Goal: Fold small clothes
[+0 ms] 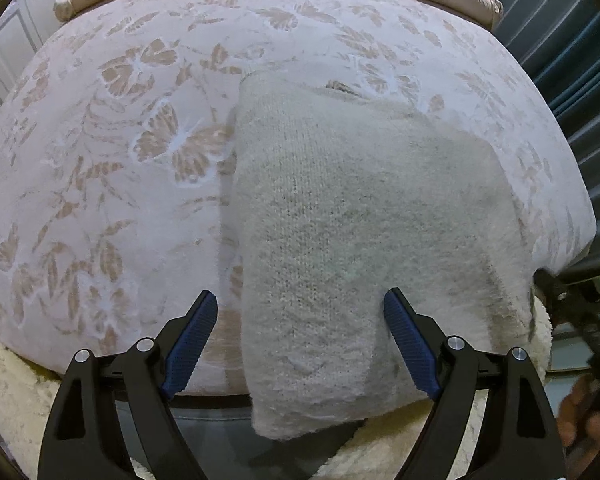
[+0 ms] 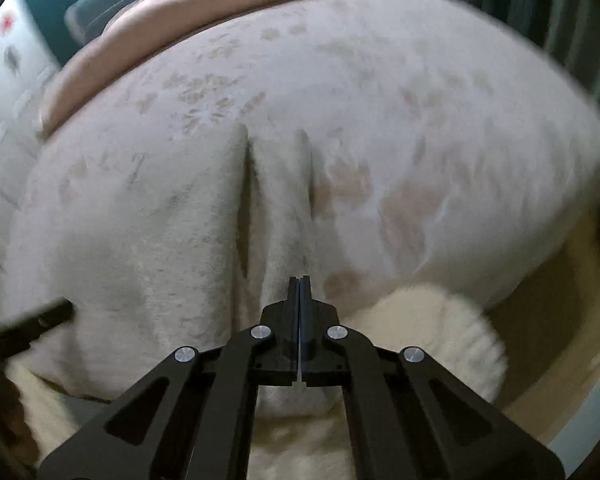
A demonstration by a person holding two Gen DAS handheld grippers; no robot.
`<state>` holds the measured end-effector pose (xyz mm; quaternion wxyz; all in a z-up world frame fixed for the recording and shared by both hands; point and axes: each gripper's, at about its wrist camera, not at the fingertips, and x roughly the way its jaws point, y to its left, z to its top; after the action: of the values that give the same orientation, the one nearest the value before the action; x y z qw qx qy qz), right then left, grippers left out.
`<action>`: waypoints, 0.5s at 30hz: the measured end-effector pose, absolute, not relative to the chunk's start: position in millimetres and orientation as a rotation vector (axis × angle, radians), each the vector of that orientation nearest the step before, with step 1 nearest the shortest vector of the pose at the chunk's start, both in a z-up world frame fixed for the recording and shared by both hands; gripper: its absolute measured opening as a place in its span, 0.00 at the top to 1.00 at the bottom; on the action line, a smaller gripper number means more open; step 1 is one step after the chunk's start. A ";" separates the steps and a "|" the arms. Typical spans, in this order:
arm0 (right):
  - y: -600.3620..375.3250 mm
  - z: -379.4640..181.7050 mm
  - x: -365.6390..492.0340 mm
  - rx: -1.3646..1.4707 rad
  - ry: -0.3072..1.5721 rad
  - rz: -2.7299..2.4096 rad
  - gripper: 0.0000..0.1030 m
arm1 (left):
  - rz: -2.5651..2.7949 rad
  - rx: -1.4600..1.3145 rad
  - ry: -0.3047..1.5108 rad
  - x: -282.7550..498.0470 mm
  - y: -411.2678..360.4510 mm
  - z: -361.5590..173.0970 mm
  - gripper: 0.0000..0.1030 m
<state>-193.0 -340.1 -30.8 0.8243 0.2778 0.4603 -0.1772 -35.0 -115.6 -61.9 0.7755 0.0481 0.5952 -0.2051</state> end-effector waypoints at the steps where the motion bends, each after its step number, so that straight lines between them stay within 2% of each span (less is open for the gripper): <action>1: -338.0 -22.5 -192.0 0.605 0.957 -0.351 0.87 | -0.441 0.099 1.288 -34.6 -115.5 -62.3 0.19; 2: -335.6 -16.4 -189.6 0.594 0.944 -0.337 0.58 | -0.440 0.096 1.291 -34.6 -115.8 -62.8 0.19; 4: -327.0 -3.9 -185.2 0.553 0.893 -0.308 0.25 | -0.438 0.091 1.300 -32.8 -115.4 -63.1 0.19; 7: -321.8 -7.0 -169.7 0.503 0.913 -0.290 0.21 | -0.428 0.083 1.289 -32.0 -111.2 -59.8 0.19; 9: -322.9 -28.7 -154.3 0.557 0.982 -0.259 0.21 | -0.420 0.077 1.282 -31.0 -106.8 -57.9 0.19; 10: -320.9 -38.3 -149.0 0.586 1.017 -0.242 0.24 | -0.414 0.075 1.281 -30.2 -105.1 -57.2 0.19; 11: -317.6 -42.1 -147.1 0.587 1.037 -0.235 0.40 | -0.409 0.072 1.281 -29.0 -102.7 -56.4 0.19; 12: -312.6 -42.9 -143.5 0.556 1.056 -0.235 0.49 | -0.405 0.066 1.280 -28.0 -101.7 -55.4 0.19; 13: -306.5 -38.0 -141.8 0.509 1.049 -0.229 0.74 | -0.403 0.057 1.279 -27.2 -100.3 -54.1 0.19; 14: -301.3 -33.5 -142.2 0.503 1.035 -0.194 0.91 | -0.406 0.047 1.275 -26.8 -99.8 -52.2 0.19; 15: -299.6 -21.4 -145.1 0.512 0.996 -0.173 0.91 | -0.409 0.042 1.271 -26.6 -99.8 -50.9 0.19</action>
<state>-145.1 -299.6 -21.4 0.8437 0.2426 0.4718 -0.0819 -26.6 -99.8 -50.9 0.7851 0.0196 0.5893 -0.1894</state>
